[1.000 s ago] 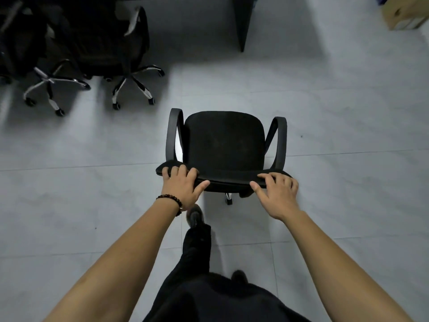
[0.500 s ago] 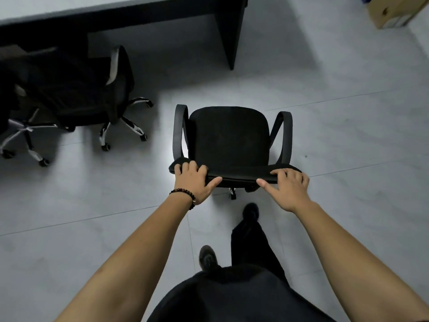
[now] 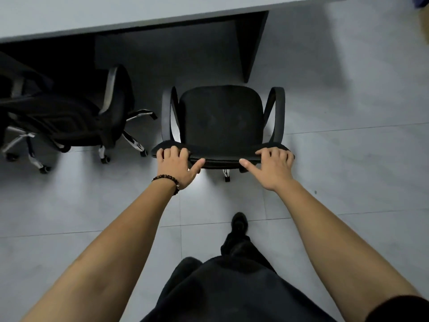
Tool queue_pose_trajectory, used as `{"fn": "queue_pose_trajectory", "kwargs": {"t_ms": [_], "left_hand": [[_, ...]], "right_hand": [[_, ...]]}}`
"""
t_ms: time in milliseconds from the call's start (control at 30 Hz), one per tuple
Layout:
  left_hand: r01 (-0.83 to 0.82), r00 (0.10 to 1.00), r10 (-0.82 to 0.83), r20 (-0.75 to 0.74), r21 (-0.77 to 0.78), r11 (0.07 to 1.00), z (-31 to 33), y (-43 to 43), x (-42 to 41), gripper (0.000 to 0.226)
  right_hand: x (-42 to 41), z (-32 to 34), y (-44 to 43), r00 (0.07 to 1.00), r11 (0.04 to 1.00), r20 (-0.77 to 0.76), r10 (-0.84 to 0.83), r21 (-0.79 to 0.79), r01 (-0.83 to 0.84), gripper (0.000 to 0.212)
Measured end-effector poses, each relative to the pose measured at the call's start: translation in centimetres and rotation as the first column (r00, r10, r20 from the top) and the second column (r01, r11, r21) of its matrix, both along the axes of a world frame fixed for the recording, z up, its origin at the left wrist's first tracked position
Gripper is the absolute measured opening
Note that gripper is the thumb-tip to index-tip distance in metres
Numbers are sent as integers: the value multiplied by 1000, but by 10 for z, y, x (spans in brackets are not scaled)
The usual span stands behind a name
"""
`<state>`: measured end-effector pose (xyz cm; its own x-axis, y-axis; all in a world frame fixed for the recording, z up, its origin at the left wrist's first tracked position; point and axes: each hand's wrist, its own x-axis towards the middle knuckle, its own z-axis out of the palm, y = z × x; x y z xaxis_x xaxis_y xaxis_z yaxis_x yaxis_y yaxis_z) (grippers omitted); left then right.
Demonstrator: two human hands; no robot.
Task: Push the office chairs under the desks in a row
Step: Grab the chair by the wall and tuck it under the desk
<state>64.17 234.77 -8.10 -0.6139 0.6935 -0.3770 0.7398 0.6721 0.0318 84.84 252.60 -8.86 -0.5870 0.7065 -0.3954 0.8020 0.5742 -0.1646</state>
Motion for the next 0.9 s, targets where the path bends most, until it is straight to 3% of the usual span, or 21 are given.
{"fn": "queue_pose_trajectory", "kwargs": {"t_ms": [267,600,900], "left_hand": [[-47,999,47,5,0,999,-4,62,-63,71],[-12,1000,12,2,8,1000,-7,87,-192,71],[-62,998,62,-22,29,998,-6,104,-218,76]], "right_hand": [[-73,-2,83,997,997,13,80,-11,-80,86],[-191,0,92,999,999,17,27,-26,-27,93],[-225,-6,110,999,999,4,50,6,-50,89]]}}
